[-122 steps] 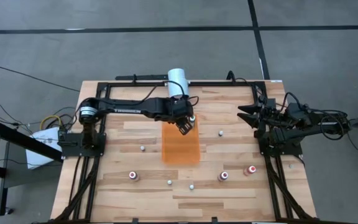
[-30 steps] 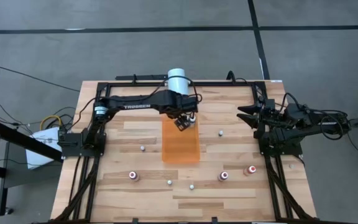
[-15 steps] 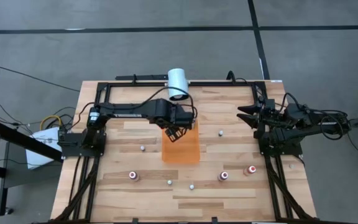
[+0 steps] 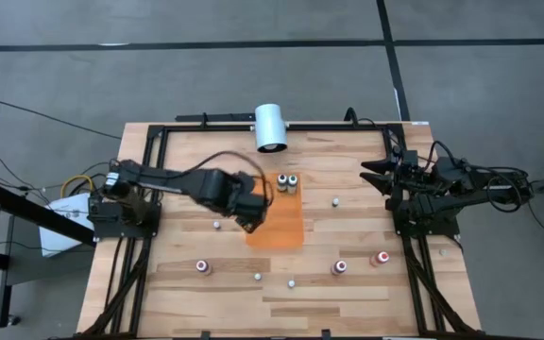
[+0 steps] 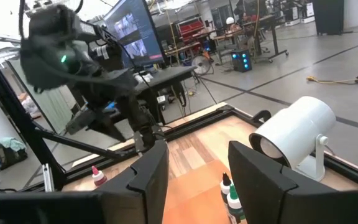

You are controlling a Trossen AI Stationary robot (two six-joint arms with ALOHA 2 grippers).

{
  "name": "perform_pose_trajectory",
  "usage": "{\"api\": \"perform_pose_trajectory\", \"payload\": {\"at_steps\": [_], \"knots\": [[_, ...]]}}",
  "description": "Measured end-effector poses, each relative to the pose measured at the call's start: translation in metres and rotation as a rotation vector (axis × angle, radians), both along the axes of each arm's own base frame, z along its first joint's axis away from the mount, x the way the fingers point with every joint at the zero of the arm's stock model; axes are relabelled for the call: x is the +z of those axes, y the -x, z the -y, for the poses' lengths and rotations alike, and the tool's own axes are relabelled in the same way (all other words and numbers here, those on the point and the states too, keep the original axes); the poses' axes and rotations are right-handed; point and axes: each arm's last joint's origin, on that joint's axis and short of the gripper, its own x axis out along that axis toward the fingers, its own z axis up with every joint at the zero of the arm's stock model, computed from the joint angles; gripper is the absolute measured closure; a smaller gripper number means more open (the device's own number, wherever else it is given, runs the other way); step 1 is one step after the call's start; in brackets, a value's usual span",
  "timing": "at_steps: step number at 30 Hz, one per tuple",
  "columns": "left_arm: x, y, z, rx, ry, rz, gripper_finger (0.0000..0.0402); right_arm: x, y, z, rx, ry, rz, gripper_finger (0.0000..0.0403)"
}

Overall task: Pick & Place food coloring
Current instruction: Put the large pink food coloring bottle into the bin

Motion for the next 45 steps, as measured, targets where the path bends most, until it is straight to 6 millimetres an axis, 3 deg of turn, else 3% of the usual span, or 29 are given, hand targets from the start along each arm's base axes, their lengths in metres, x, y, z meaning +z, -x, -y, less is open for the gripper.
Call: {"api": "perform_pose_trajectory", "payload": {"at_steps": [12, 18, 23, 28, 35, 45], "knots": [[-0.018, 0.074, 0.08, 0.219, 0.088, 0.019, 0.0142, 0.0, 0.0, 0.0, 0.0, 0.0, 0.0, 0.0248], [-0.024, 0.101, 0.119, 0.272, 0.134, 0.013, 0.0142, 0.0, 0.0, 0.0, 0.0, 0.0, 0.001, 0.0248], [-0.024, 0.12, 0.14, 0.291, 0.123, 0.072, 0.0142, 0.0, 0.0, 0.0, 0.0, 0.0, 0.002, 0.0248], [-0.029, 0.124, 0.149, 0.298, 0.079, 0.121, 0.0142, 0.0, 0.0, 0.0, 0.0, 0.0, 0.002, 0.0248], [-0.058, 0.12, 0.139, 0.34, 0.003, 0.053, 0.0142, 0.0, 0.0, 0.0, 0.0, -0.001, 0.003, 0.0248], [-0.091, 0.097, 0.127, 0.358, 0.121, 0.021, 0.0142, 0.0, 0.0, 0.0, 0.0, 0.0, 0.003, 0.0248]]}}
